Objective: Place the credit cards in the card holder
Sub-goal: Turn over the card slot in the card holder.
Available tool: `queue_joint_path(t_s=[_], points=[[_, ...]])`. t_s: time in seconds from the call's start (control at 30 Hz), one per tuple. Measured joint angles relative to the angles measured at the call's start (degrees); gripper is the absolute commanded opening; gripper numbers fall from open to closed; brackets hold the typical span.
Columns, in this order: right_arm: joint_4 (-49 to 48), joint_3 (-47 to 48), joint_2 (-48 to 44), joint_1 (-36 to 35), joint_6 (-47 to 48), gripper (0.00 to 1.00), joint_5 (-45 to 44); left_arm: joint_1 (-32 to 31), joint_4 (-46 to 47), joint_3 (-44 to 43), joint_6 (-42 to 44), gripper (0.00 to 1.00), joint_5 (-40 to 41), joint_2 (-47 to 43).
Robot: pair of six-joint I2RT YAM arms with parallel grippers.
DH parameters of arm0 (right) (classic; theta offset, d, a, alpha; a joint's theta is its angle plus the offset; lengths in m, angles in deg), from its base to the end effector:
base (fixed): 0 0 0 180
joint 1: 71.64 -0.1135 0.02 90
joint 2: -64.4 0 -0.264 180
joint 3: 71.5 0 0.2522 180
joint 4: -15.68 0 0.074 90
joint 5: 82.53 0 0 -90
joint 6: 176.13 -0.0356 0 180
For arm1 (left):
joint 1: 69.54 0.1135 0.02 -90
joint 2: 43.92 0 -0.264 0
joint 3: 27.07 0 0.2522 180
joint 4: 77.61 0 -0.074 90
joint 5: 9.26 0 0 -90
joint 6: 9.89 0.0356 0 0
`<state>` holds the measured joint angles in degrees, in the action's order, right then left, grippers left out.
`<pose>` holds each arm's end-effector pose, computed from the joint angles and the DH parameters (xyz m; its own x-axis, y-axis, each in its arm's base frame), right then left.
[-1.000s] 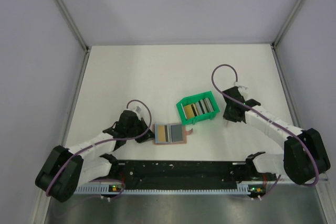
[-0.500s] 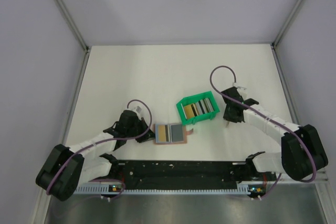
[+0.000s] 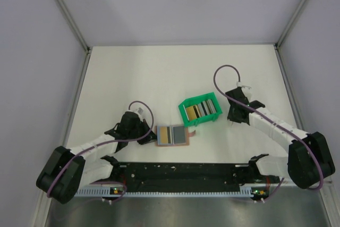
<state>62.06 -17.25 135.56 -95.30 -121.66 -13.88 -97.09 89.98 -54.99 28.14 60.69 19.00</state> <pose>0.2106 0.0781 0.1943 -0.7960 0.2422 -0.5548 0.2933 0.9560 -0.0035 0.1532 -0.0937 0.1248 -0.9064 -0.3617 -0.2181 -0.1197 0.7152 -0.6886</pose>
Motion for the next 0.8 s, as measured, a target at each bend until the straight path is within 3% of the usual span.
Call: queue_joint_path(t_s=[0.33, 0.8], points=[[-1.07, -0.57, 0.31, 0.2, 0.92, 0.0, 5.42, 0.0, 0.15, -0.02, -0.02, 0.0, -0.07, 0.15], [-2.38, -1.62, 1.81, 0.2, 2.43, 0.13, 6.88, 0.0, 0.85, -0.04, -0.02, 0.0, -0.35, 0.72]])
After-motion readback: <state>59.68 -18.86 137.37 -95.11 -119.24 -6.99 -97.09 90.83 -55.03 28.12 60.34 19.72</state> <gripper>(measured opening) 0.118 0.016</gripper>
